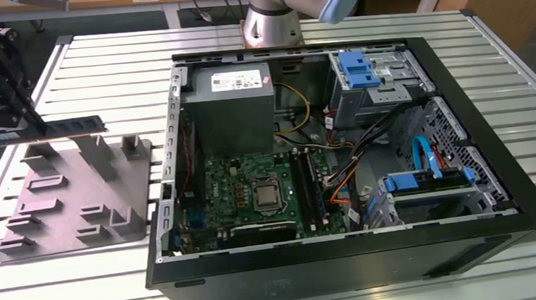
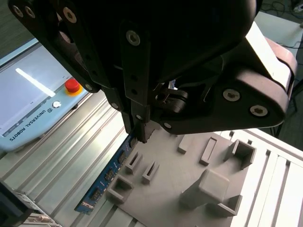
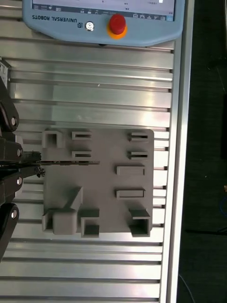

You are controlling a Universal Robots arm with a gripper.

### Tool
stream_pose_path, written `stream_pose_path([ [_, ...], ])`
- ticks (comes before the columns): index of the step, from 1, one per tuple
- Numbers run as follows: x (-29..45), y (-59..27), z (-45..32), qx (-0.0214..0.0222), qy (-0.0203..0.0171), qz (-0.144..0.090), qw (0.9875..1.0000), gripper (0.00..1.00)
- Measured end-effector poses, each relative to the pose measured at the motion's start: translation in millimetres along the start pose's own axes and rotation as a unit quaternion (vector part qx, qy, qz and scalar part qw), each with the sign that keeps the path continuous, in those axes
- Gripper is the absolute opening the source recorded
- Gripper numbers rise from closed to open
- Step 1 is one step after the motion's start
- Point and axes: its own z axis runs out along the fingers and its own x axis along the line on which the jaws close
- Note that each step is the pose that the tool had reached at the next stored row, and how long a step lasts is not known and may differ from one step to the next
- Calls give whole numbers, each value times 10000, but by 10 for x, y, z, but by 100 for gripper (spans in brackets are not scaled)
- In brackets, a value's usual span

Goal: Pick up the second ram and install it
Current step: 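Pick up the second ram and move it above second insertion slot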

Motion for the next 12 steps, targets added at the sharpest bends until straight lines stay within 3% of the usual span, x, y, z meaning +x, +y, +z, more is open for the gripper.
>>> stream_pose_path([
  [12, 4, -205, -7, 0, 0, 0, 10000, 14],
])
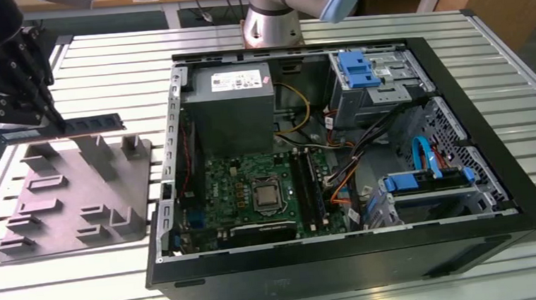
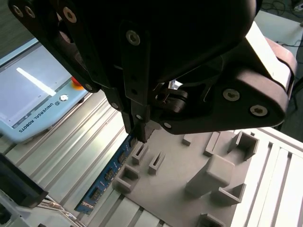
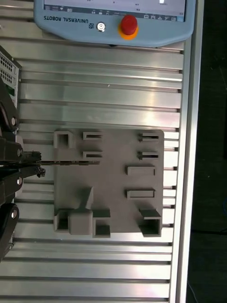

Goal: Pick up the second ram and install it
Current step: 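Pick up the second ram and move it above second insertion slot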

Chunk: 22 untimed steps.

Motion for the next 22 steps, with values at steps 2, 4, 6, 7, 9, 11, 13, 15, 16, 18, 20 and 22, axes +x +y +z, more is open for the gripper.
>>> stream_pose_path([
  [2, 0, -40, -2, 0, 0, 0, 10000, 14],
  [4, 1, -80, -2, 0, 0, 0, 10000, 14],
  [6, 1, -119, -4, 0, 0, 0, 10000, 14],
  [7, 2, -141, -5, 0, 0, 0, 10000, 14],
  [9, 2, -183, -7, -1, 0, 0, 10000, 14],
  [11, 3, -226, -8, 0, 0, 0, 10000, 14],
  [13, 4, -265, -9, 0, 0, 0, 10000, 14],
  [15, 5, -300, -10, 0, 0, 0, 10000, 14],
  [16, 5, -318, -11, 0, 0, 0, 10000, 14],
  [18, 6, -351, -13, 0, 0, 0, 10000, 14],
  [20, 7, -386, -14, 0, 0, 0, 10000, 14],
  [22, 8, -423, -15, 0, 0, 0, 10000, 14],
])
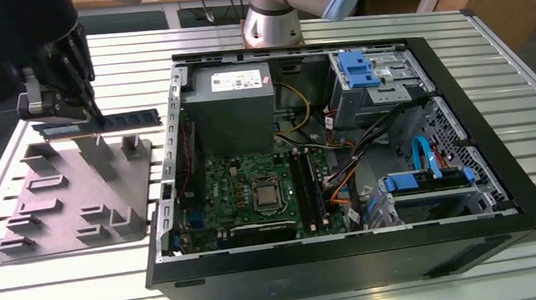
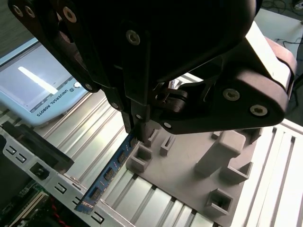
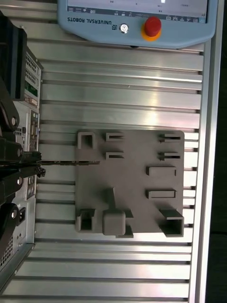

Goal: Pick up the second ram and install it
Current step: 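Pick up the second ram and move it above second insertion slot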

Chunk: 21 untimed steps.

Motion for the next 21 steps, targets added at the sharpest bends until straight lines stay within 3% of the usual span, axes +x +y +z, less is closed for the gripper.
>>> stream_pose_path([
  [21, 9, -398, -13, 0, 0, 0, 10000, 14],
])
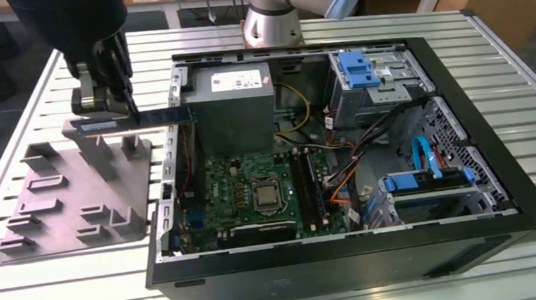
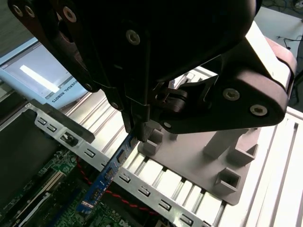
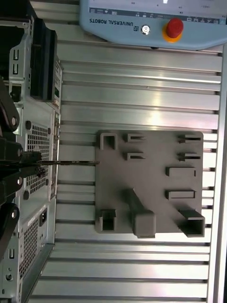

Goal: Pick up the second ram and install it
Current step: 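Pick up the second ram and move it above second insertion slot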

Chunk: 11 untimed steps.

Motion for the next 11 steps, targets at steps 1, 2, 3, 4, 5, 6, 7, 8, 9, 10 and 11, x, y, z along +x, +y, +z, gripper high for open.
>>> stream_pose_path([
  [1, 0, -20, -1, 0, 0, 0, 10000, 14],
  [2, 1, -42, -1, 0, 0, 0, 10000, 14],
  [3, 1, -67, -2, 0, 0, 0, 10000, 14],
  [4, 1, -95, -3, -1, 0, 0, 10000, 14],
  [5, 0, -122, -3, -1, 0, 0, 10000, 14],
  [6, 0, -150, -4, -1, 0, 0, 10000, 14],
  [7, 0, -181, -4, -1, 0, 0, 10000, 14],
  [8, 0, -212, -6, -2, 0, 0, 10000, 14],
  [9, 0, -243, -6, -2, 0, 0, 10000, 14],
  [10, 0, -273, -6, -3, 0, 0, 10000, 14],
  [11, 0, -302, -7, -3, 0, 0, 10000, 14],
])
